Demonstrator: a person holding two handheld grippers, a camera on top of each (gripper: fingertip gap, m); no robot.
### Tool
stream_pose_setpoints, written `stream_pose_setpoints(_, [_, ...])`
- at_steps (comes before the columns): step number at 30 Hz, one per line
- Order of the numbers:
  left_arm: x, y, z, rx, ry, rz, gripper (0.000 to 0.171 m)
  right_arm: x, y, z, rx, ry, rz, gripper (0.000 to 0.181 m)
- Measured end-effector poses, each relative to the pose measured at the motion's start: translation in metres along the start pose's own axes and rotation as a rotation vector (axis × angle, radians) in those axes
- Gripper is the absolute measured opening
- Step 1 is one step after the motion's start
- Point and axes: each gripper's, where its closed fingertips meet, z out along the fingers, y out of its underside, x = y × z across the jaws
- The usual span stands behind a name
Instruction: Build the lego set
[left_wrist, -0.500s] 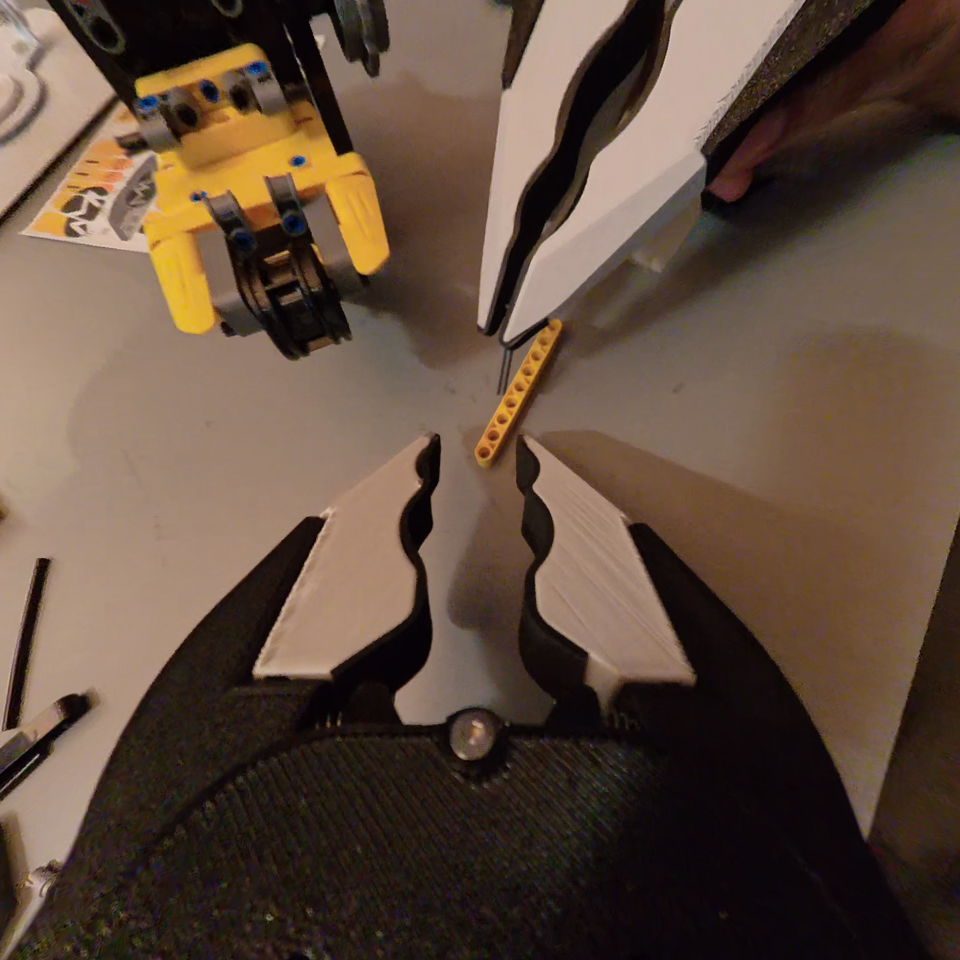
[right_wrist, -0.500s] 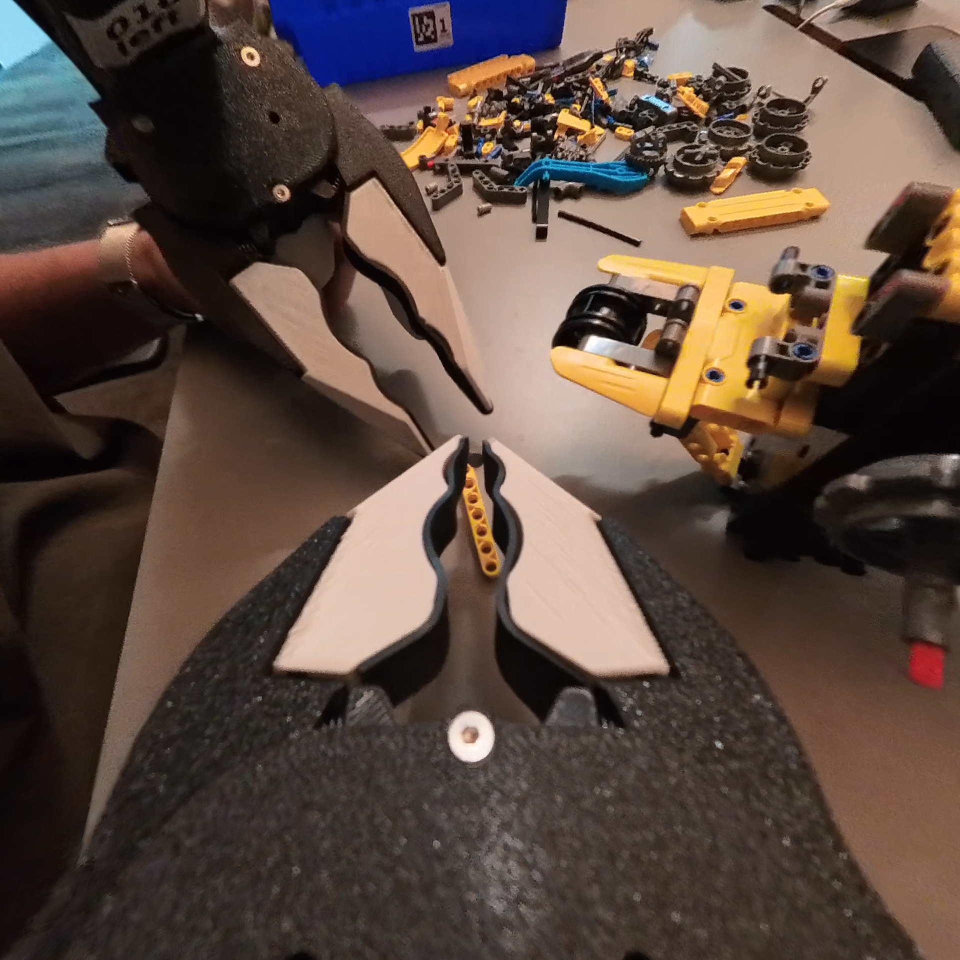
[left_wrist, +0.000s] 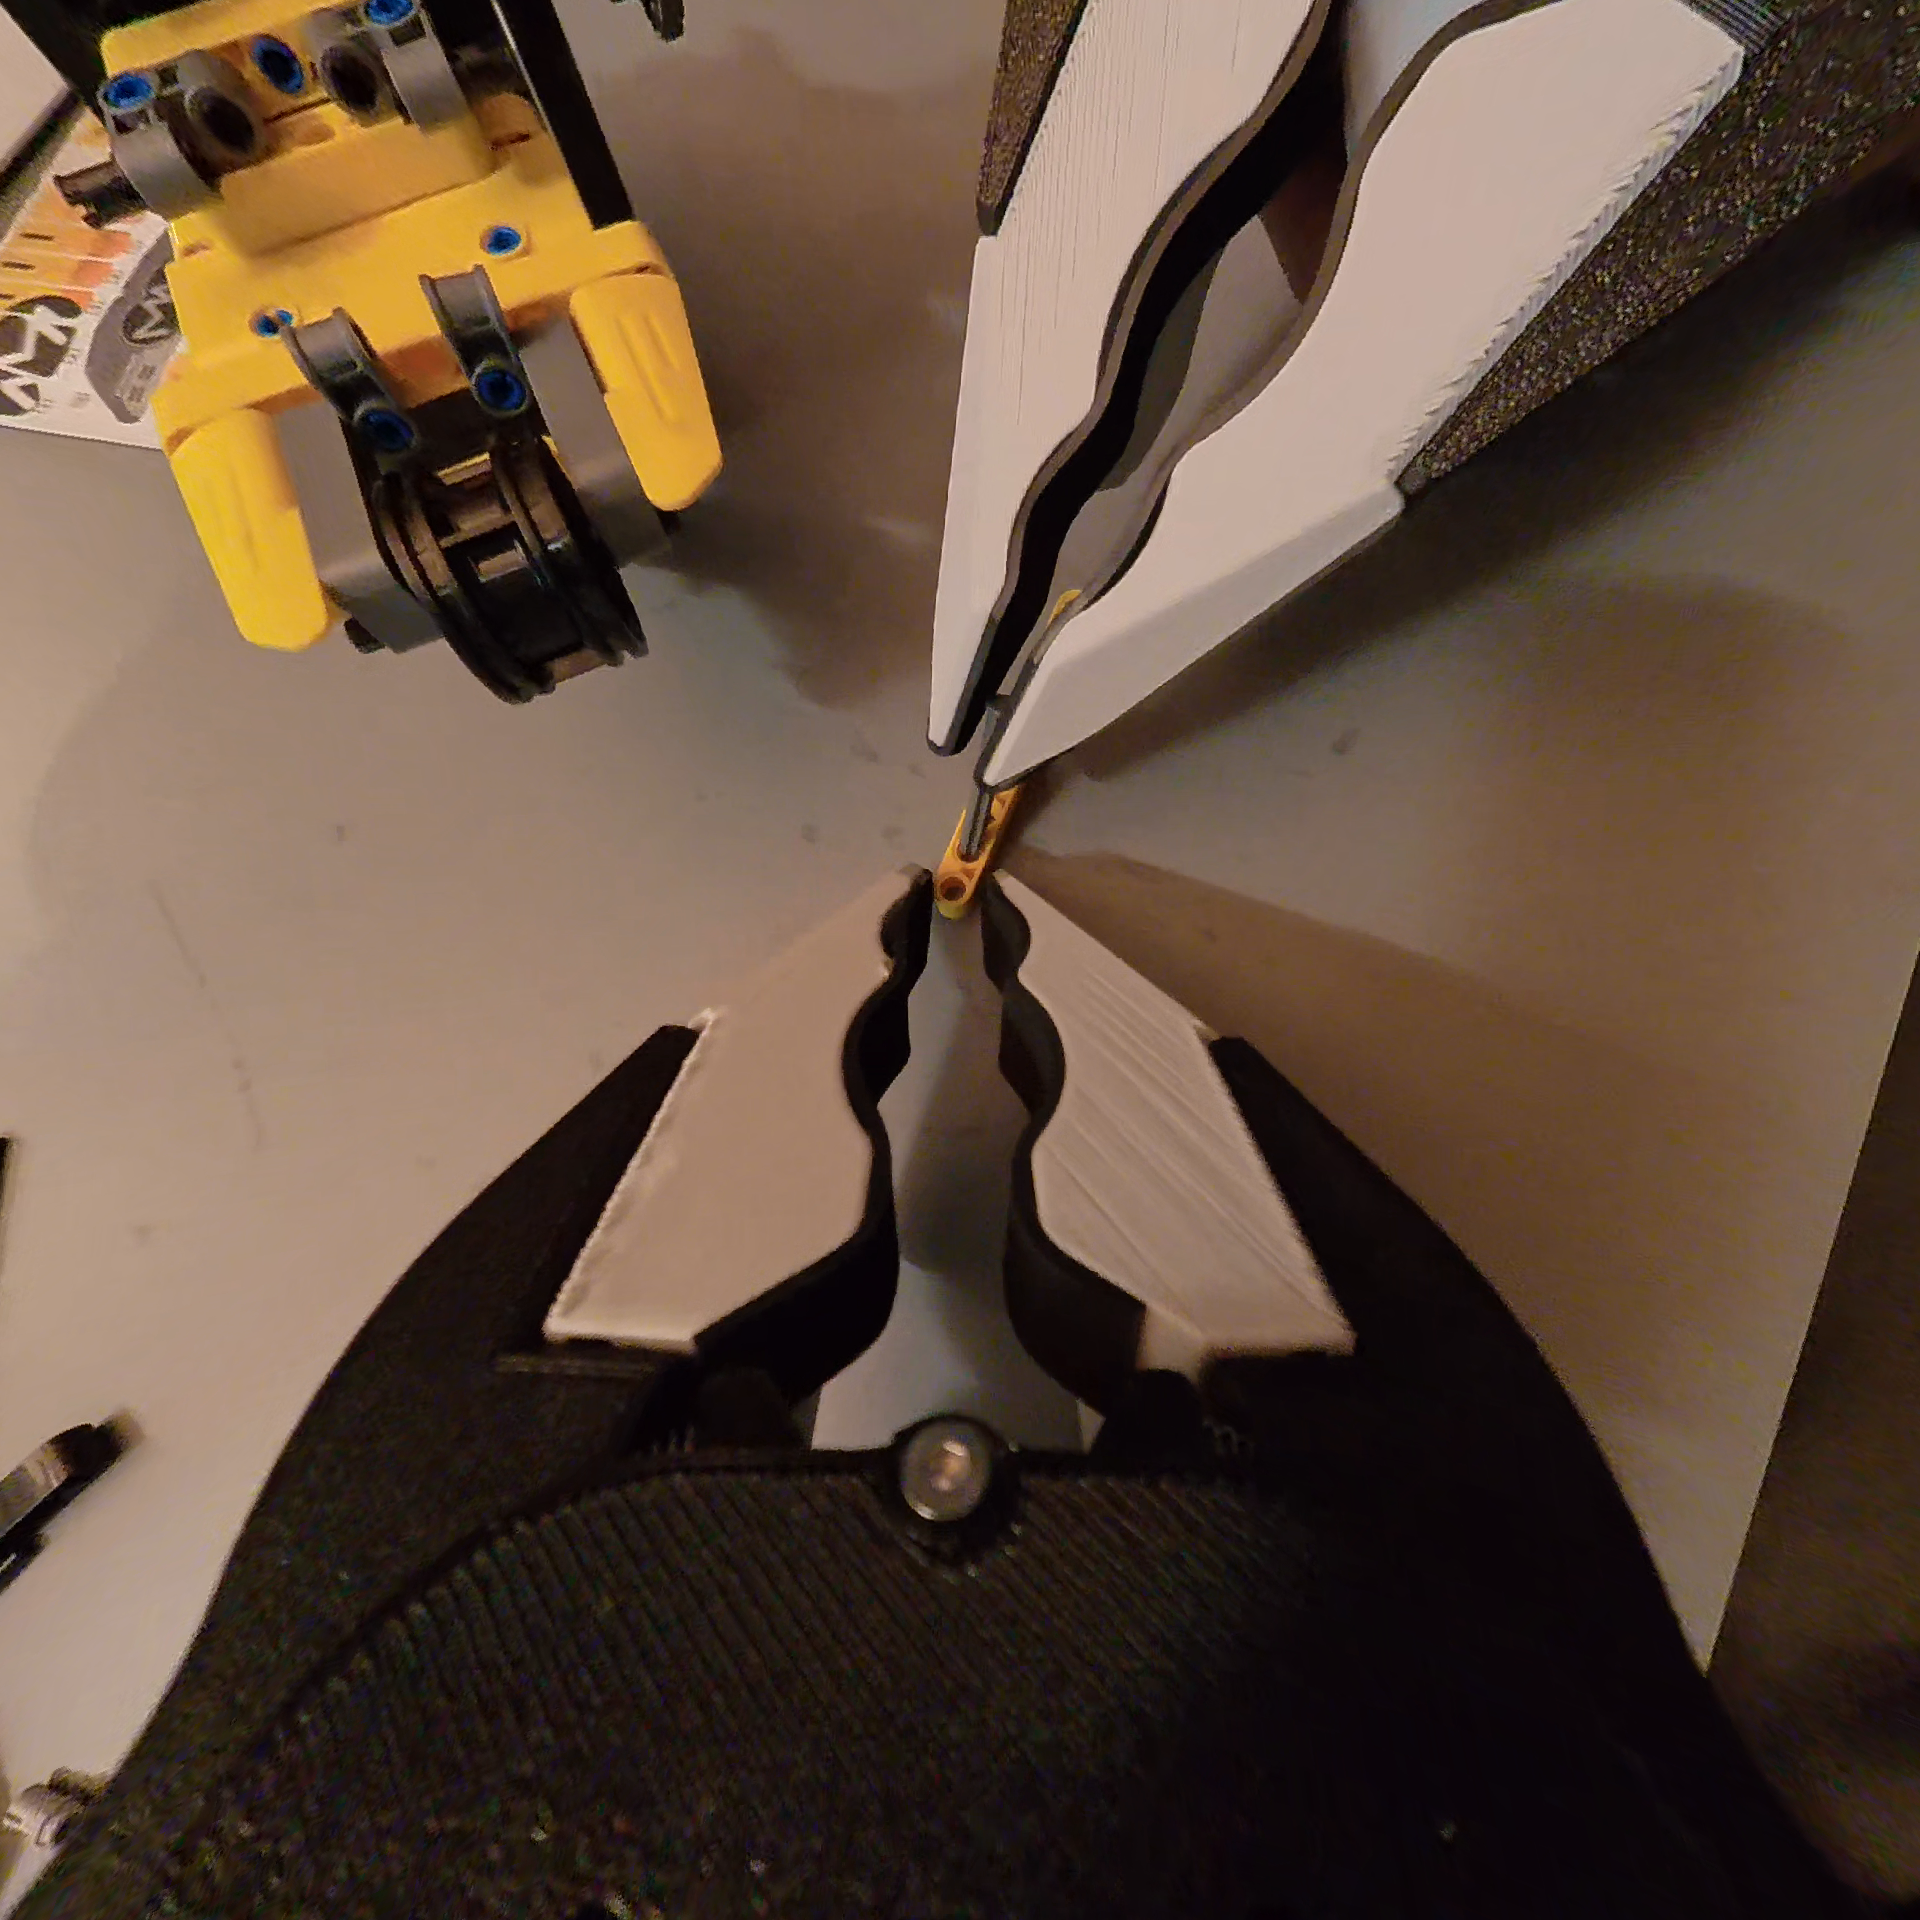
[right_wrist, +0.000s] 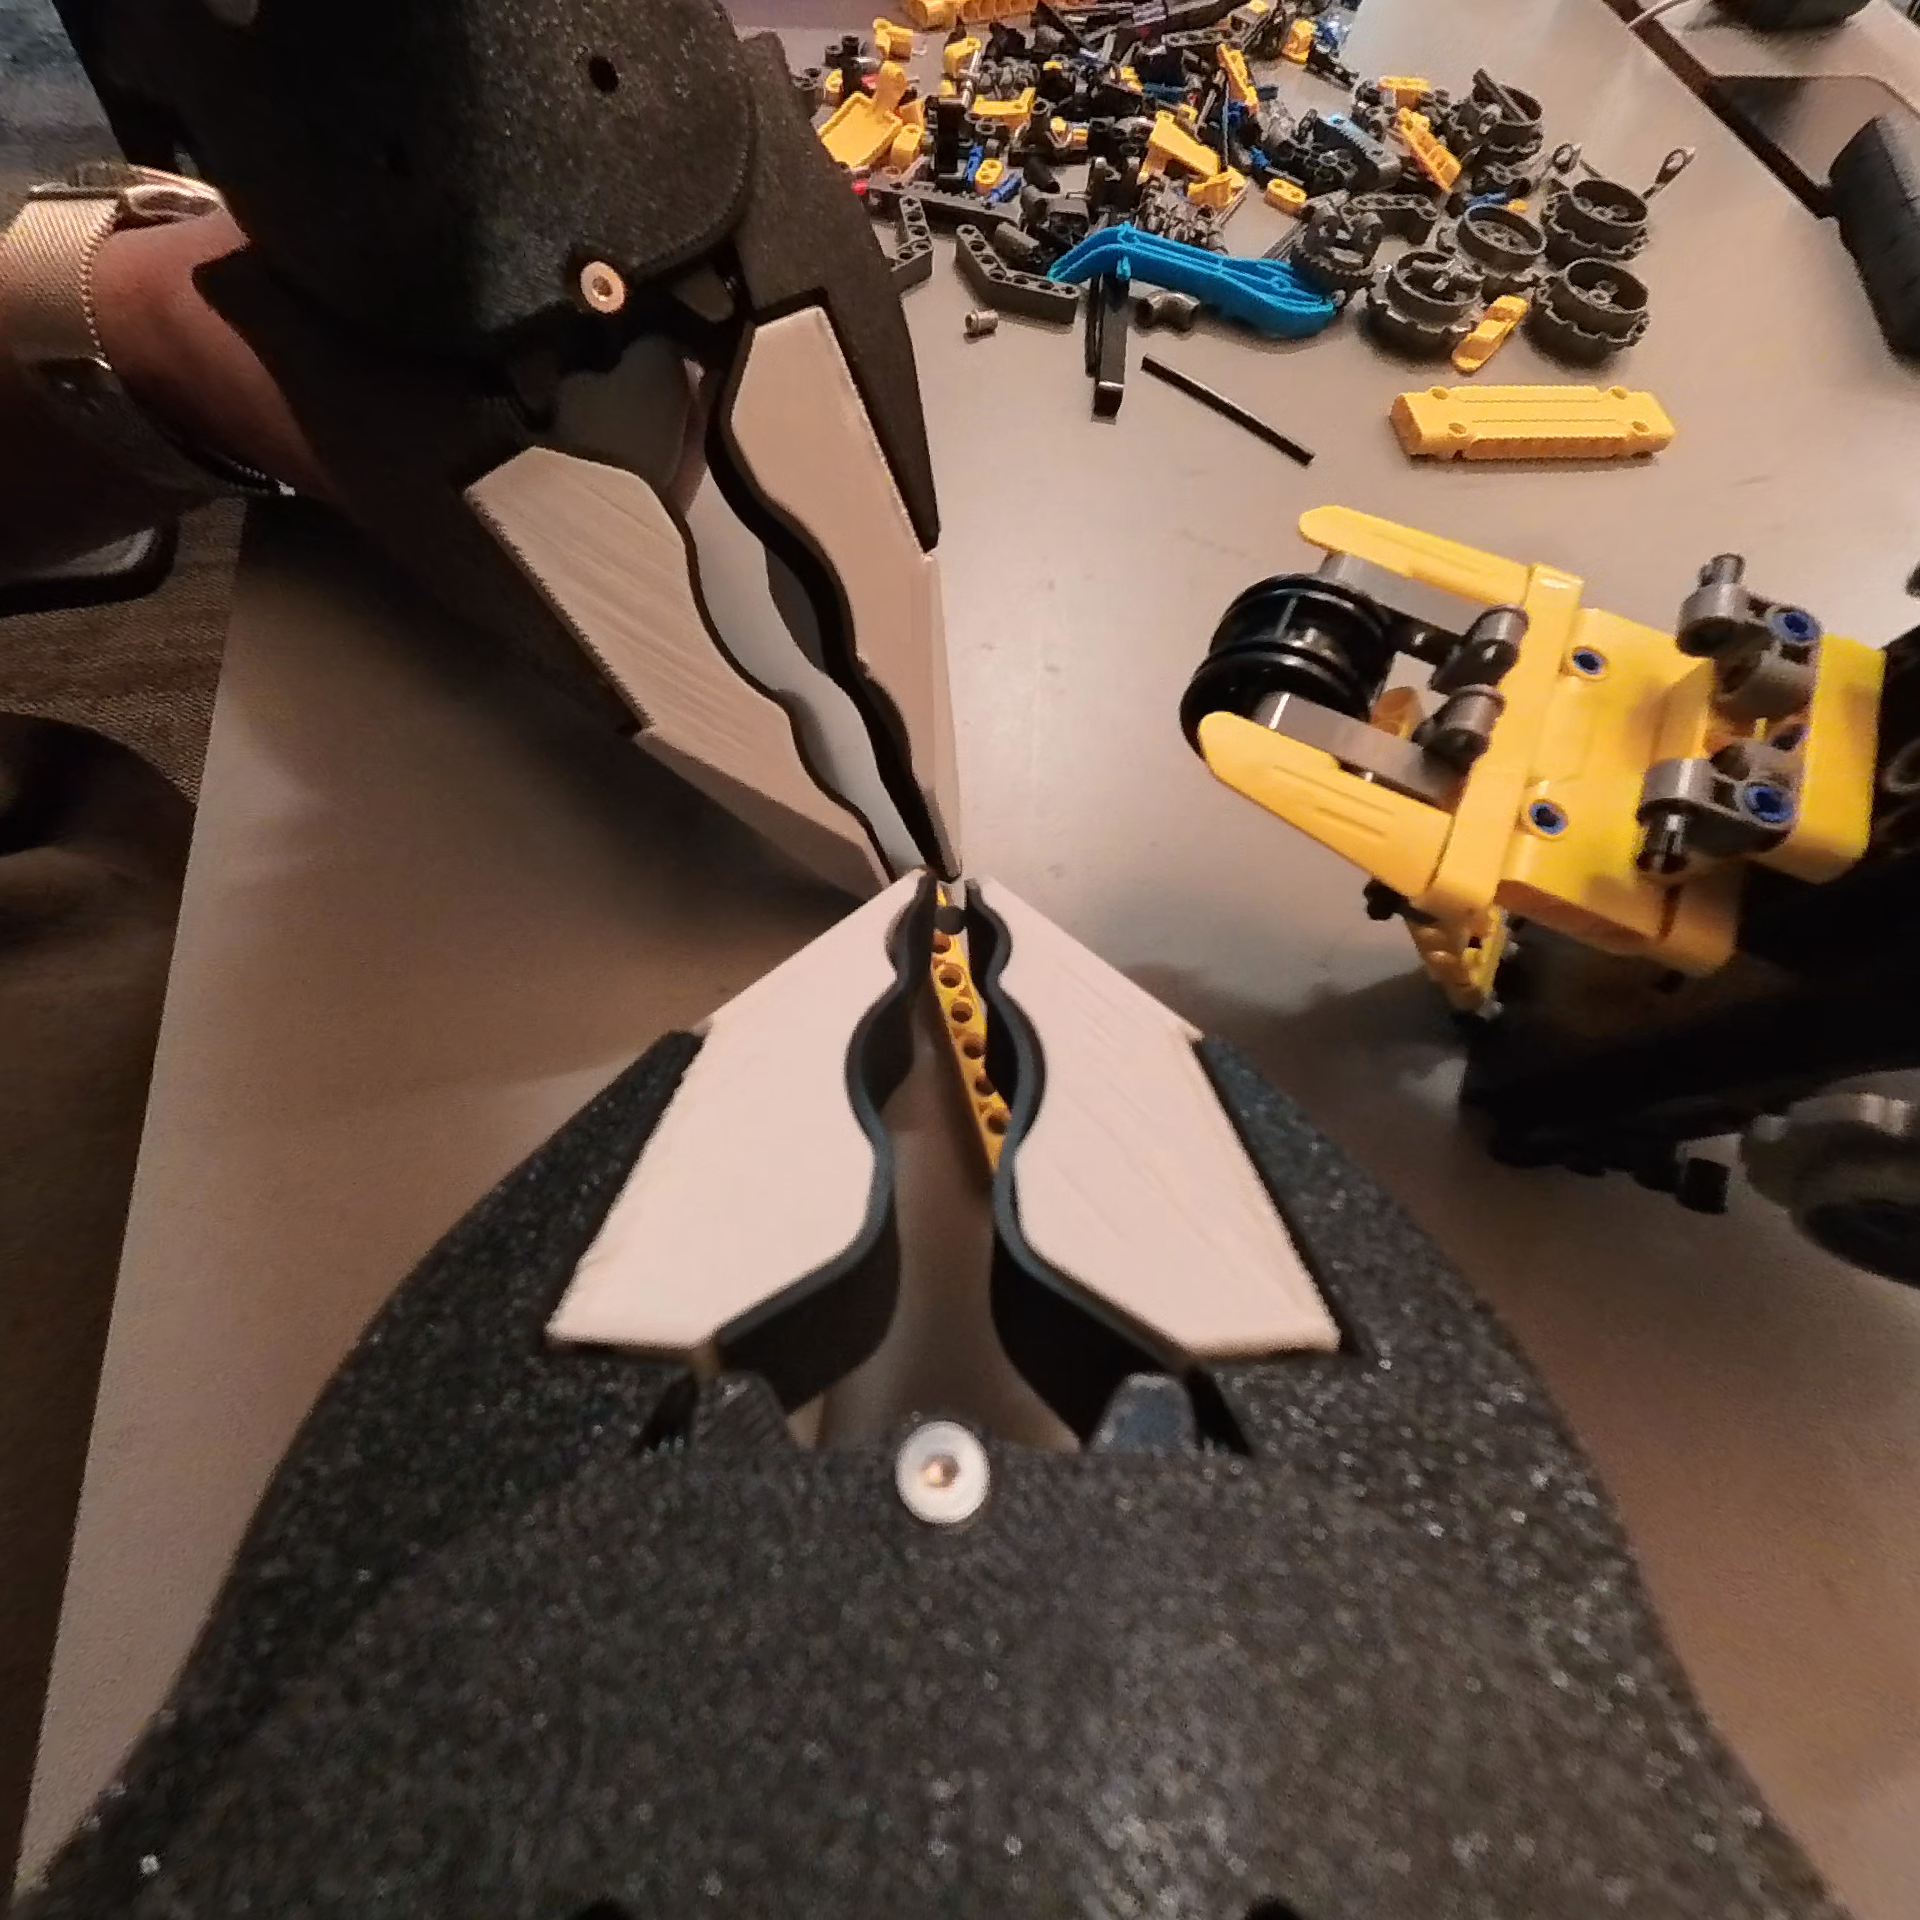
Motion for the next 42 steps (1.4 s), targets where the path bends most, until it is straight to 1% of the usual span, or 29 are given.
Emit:
stream_pose_setpoints(9, [0.0038, -0.0062, -0.0027, 0.042, -0.01, 0.048, 0.003, -0.001, -0.0045, -0.0025, 0.025, -0.001, 0.0, 0.004])
stream_pose_setpoints(20, [0.0061, -0.0057, -0.0014, 0.035, -0.012, 0.071, 0.002, -0.0021, -0.0035, -0.0017, 0.017, 0.003, -0.012, 0.005])
stream_pose_setpoints(25, [0.0076, -0.0057, -0.0015, 0.036, -0.01, 0.083, 0.002, -0.0076, -0.0036, -0.0012, 0.023, -0.06, 0.059, 0.005])
stream_pose_setpoints(31, [0.0074, -0.0088, -0.0045, 0.062, 0.011, 0.059, 0.002, -0.0015, -0.0046, -0.0029, 0.037, -0.044, 0.086, 0.004])
stream_pose_setpoints(42, [0.0078, -0.0089, -0.0036, 0.059, 0.005, 0.07, 0.001, -0.0003, -0.0041, -0.0019, 0.036, -0.069, 0.138, 0.004])
